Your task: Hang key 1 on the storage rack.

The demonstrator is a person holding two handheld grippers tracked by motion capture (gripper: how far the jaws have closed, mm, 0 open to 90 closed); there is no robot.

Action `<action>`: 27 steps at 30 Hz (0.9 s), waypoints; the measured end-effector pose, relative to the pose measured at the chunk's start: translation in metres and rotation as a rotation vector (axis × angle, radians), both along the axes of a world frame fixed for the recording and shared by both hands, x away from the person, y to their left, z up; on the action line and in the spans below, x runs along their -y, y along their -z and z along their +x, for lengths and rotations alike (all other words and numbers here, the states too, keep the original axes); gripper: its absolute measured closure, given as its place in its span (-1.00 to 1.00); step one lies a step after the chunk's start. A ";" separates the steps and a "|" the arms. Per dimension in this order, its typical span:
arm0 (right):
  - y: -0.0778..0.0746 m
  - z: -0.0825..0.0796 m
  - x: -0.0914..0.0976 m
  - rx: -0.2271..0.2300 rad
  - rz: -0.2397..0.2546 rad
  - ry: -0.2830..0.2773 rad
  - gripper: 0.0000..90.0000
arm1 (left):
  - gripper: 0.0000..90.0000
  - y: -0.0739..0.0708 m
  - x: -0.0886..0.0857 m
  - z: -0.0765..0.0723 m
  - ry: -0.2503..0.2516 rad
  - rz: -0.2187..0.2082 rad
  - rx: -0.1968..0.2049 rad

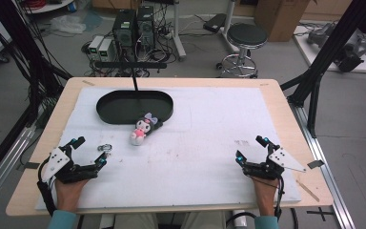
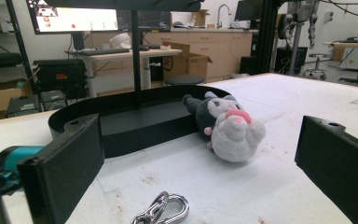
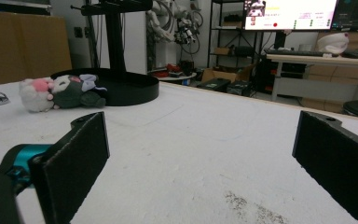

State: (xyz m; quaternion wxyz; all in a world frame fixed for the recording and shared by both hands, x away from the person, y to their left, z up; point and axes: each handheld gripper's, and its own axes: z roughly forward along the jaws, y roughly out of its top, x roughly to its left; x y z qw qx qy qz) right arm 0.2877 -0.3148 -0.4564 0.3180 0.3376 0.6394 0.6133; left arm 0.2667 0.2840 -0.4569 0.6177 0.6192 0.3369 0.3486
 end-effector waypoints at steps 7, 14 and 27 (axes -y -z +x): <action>0.000 0.001 0.001 0.005 -0.001 0.000 -0.94 | -0.96 0.000 0.001 -0.001 -0.010 0.006 0.000; 0.000 0.000 0.000 0.004 -0.009 0.005 -0.94 | -0.96 -0.001 0.003 0.000 -0.007 0.031 -0.006; 0.000 0.001 0.000 0.011 -0.005 0.007 -0.94 | -0.96 -0.027 0.015 0.005 0.023 0.093 -0.042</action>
